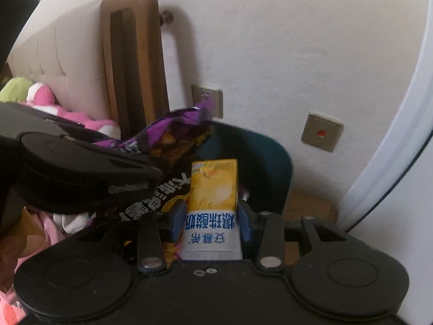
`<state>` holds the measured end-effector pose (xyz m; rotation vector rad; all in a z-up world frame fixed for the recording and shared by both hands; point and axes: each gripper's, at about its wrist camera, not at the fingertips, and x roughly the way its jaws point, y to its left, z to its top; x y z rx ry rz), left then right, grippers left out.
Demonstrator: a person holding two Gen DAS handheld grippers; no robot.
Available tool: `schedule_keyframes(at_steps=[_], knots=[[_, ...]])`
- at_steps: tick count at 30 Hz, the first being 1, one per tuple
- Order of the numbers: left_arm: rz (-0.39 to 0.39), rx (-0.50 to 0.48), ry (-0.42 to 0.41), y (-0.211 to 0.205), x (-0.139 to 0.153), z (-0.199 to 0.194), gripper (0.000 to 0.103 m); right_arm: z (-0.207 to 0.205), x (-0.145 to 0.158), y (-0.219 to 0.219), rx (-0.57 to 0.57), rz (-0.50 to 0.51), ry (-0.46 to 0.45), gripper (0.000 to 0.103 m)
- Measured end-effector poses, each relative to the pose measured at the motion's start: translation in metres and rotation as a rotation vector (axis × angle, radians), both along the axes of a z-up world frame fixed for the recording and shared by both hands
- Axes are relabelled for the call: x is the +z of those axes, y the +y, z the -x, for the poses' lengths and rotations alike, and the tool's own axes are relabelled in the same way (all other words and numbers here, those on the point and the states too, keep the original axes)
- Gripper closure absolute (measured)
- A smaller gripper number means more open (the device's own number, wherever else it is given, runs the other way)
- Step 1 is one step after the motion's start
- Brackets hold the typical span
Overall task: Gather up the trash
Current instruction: 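Open both tools over the bin releasing chip bag and carton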
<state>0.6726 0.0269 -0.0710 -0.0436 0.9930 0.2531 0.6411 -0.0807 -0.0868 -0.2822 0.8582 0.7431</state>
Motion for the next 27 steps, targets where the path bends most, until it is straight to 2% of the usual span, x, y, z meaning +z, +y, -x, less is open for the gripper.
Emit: schedule_keyframes(at_steps=[7, 9, 11, 13, 18, 27], knots=[[0.041, 0.044, 0.146, 0.008, -0.035, -0.019, 0.071, -0.002, -0.018, 0.006, 0.021, 0.050, 0.071, 0.059], [0.063, 0.065, 0.154, 0.012, -0.040, -0.016, 0.061, -0.002, -0.021, 0.003, 0.020, 0.059, 0.063, 0.056], [0.083, 0.084, 0.139, 0.016, -0.039, -0.010, 0.045, -0.001, -0.020, -0.001, 0.020, 0.054, 0.069, 0.055], [0.097, 0.084, 0.120, 0.017, -0.037, -0.004, 0.040, 0.000, -0.019, -0.005, 0.012, 0.046, 0.068, 0.053], [0.070, 0.057, 0.070, 0.016, -0.020, 0.015, 0.040, 0.002, -0.008, -0.018, -0.024, -0.008, 0.074, 0.050], [0.033, 0.010, -0.061, 0.022, 0.025, 0.072, 0.040, 0.037, 0.024, -0.029, -0.062, -0.066, 0.043, 0.049]])
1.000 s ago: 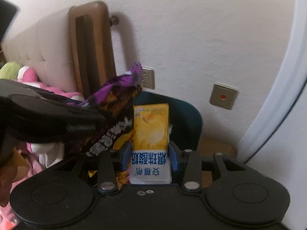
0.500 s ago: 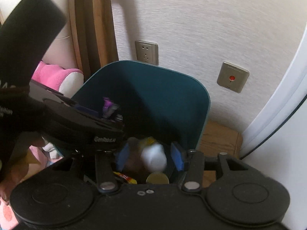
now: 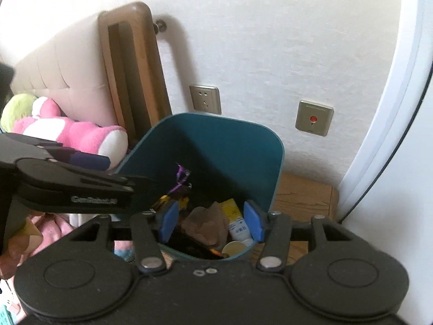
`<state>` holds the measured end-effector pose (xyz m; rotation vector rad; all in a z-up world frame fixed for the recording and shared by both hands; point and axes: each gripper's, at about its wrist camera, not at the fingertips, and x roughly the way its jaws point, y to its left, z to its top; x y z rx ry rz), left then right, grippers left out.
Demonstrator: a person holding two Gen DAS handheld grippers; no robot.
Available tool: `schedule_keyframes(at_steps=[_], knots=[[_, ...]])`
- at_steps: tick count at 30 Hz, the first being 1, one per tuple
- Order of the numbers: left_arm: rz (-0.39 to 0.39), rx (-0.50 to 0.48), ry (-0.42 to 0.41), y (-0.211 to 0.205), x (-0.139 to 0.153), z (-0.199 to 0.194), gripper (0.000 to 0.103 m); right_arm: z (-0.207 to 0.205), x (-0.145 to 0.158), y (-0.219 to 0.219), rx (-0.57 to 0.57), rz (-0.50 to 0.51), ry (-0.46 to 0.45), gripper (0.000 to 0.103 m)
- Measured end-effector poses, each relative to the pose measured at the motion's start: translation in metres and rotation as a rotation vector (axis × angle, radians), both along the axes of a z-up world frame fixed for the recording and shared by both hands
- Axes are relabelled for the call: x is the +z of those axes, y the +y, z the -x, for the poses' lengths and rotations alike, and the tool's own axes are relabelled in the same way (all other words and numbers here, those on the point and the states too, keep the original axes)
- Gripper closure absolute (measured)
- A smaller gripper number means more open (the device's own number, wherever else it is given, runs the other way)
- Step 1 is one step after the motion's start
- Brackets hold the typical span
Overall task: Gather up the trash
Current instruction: 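Open both tools over the bin releasing chip bag and carton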
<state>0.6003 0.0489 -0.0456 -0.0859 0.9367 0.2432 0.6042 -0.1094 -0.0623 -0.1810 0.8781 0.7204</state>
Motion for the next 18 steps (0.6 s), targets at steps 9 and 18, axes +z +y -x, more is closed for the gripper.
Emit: schedule_keyframes(at_steps=[9, 18], knots=[[0.014, -0.039, -0.090, 0.013, 0.041, 0.074, 0.040, 0.058, 0.035, 0.005, -0.012, -0.037, -0.062, 0.048], [0.056, -0.137, -0.159, 0.024, 0.066, 0.154, 0.032, 0.132, 0.074, 0.012, -0.036, -0.098, -0.105, 0.039]])
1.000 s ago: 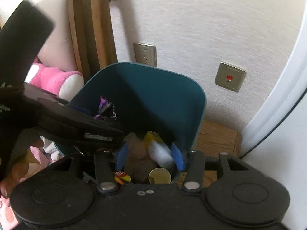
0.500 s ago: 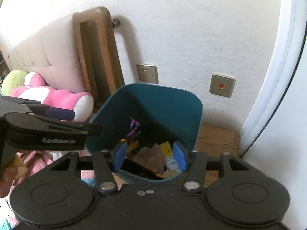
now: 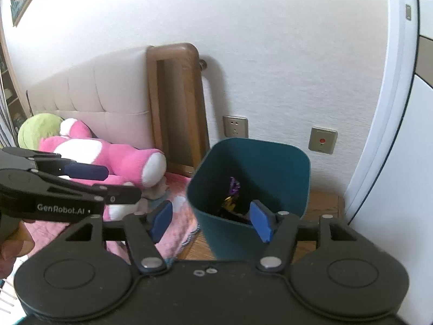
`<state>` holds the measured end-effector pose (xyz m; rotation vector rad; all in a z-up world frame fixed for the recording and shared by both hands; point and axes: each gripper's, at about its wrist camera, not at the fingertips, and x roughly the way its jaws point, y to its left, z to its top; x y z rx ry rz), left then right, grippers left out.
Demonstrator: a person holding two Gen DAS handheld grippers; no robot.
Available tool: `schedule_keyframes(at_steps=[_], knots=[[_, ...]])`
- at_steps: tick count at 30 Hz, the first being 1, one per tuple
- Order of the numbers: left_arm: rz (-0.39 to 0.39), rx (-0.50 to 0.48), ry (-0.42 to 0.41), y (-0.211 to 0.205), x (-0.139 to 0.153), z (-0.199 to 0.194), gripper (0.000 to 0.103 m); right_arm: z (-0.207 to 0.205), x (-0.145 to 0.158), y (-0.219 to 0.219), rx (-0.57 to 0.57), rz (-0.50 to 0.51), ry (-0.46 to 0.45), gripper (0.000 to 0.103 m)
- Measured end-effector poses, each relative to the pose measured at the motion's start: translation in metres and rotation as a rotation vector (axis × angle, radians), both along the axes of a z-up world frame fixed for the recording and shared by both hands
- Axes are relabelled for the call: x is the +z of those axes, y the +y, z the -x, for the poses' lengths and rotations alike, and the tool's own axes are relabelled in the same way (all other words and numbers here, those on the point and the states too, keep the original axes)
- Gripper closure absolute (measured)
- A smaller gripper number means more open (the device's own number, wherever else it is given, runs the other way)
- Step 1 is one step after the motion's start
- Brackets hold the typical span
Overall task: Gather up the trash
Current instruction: 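Open both tools over the bin releasing chip bag and carton, then lower both tools toward the trash pile on the floor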
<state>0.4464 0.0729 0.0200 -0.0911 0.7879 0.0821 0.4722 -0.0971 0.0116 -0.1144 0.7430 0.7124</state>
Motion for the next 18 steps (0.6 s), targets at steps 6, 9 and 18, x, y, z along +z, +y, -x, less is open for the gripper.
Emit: schedule_keyframes(at_steps=[6, 9, 18], knots=[[0.025, -0.056, -0.009, 0.008, 0.002, 0.047, 0.026, 0.050, 0.007, 0.001, -0.045, -0.017, -0.012, 0.028], [0.009, -0.078, -0.012, 0.011, -0.001, 0.064, 0.024, 0.070, 0.005, -0.002, -0.069, -0.019, -0.004, 0.026], [0.019, -0.087, 0.030, 0.004, -0.027, 0.092, 0.023, 0.104, -0.016, -0.020, -0.122, -0.027, 0.053, 0.014]])
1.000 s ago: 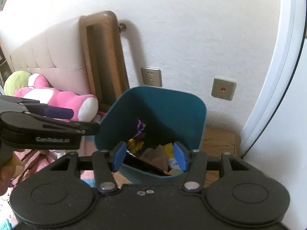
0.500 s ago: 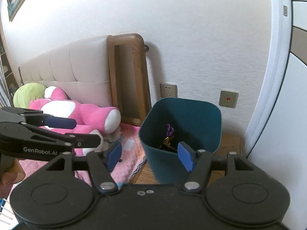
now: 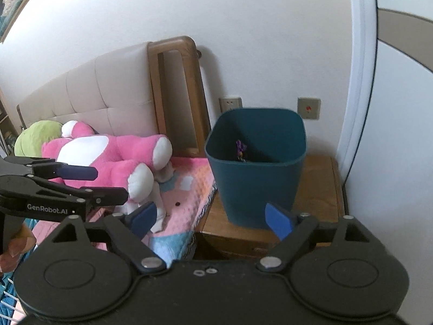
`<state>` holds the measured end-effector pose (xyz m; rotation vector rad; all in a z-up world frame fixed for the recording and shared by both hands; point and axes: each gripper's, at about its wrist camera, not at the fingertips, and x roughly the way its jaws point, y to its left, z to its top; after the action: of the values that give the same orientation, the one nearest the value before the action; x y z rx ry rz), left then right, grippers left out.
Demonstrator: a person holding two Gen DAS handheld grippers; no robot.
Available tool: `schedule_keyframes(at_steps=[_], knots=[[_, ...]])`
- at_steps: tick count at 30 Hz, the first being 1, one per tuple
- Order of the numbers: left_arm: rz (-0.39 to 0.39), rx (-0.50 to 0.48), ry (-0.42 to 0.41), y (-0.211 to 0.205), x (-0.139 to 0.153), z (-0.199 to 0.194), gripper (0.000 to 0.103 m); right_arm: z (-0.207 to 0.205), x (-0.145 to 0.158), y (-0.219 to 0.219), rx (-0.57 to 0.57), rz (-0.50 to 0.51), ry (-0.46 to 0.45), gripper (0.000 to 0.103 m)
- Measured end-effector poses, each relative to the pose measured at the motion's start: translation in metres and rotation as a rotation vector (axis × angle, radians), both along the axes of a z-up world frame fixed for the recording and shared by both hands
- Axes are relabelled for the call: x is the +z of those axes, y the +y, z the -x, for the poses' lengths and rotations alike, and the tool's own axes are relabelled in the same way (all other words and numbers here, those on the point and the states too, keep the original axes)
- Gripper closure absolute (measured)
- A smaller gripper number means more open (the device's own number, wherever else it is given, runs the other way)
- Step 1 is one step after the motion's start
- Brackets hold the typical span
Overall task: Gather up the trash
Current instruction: 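Lower both tools toward the trash pile on the floor, then grasp clear plastic bag with left tool while right tool grasps crumpled paper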
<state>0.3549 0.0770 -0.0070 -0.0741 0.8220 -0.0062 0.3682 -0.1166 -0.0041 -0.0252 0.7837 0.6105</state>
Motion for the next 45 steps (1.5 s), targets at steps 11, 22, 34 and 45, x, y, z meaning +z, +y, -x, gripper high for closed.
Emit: schedule_keyframes(at_steps=[11, 22, 34, 45], knots=[[0.091, 0.055, 0.102, -0.036, -0.086, -0.003, 0.017, -0.010, -0.087, -0.030, 0.036, 0.013, 0.127, 0.008], [0.110, 0.170, 0.290, -0.061, -0.251, -0.021, 0.000, -0.015, -0.230, -0.067, 0.112, 0.153, 0.250, 0.007], [0.066, 0.300, 0.546, -0.078, -0.508, -0.022, 0.000, 0.037, -0.452, -0.070, 0.188, 0.248, 0.426, 0.008], [0.076, 0.419, 0.770, -0.070, -0.708, -0.006, 0.000, 0.104, -0.648, -0.043, 0.382, 0.348, 0.560, 0.019]])
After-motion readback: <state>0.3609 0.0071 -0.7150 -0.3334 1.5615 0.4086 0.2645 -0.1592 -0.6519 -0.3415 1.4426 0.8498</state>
